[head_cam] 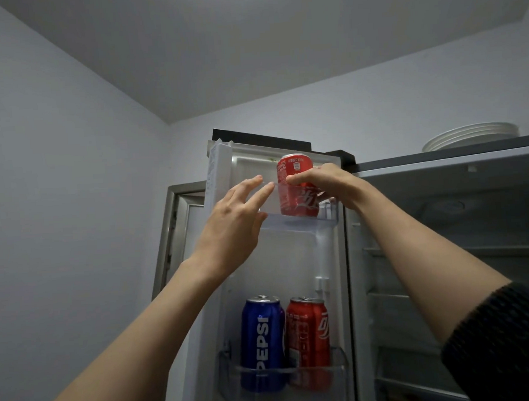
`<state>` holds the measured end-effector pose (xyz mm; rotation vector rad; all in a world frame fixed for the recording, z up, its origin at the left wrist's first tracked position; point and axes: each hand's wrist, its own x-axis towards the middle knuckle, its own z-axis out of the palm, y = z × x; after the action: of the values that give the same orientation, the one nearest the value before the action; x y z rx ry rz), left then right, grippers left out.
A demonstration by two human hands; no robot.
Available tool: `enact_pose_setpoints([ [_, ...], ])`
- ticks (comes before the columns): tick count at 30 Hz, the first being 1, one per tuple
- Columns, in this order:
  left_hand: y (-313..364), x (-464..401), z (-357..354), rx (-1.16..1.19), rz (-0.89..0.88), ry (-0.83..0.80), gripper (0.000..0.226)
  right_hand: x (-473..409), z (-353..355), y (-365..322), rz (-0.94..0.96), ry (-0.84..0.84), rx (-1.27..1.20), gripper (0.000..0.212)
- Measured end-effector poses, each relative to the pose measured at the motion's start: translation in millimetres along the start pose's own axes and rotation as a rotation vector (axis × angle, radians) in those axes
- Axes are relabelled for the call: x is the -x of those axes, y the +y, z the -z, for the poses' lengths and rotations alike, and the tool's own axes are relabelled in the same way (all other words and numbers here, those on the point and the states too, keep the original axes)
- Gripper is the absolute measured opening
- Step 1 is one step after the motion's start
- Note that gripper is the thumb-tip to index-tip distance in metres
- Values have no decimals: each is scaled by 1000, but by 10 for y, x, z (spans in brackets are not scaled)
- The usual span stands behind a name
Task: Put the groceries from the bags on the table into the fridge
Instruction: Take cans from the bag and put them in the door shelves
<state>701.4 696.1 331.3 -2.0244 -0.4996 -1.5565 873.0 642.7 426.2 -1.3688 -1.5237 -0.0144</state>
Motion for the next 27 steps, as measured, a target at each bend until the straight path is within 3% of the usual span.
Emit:
enact_pose_setpoints([
  [6,35,-17,17,-4,8,-11,52,-49,-34,-9,91,50,87,44],
  [11,29,-25,38,8,8,-14,54,-74,36,-93,55,-152,259,35],
  [17,-1,-21,14,22,25,-20,52,-76,37,-136,6,-185,417,39],
  [20,-28,-19,10,33,32,-20,52,-28,58,-95,116,-150,261,20],
  [22,-30,-12,9,29,43,-19,53,33,51,-64,191,-115,155,20],
  [27,27,25,41,-11,57,-120,56,155,-76,71,409,125,383,31],
])
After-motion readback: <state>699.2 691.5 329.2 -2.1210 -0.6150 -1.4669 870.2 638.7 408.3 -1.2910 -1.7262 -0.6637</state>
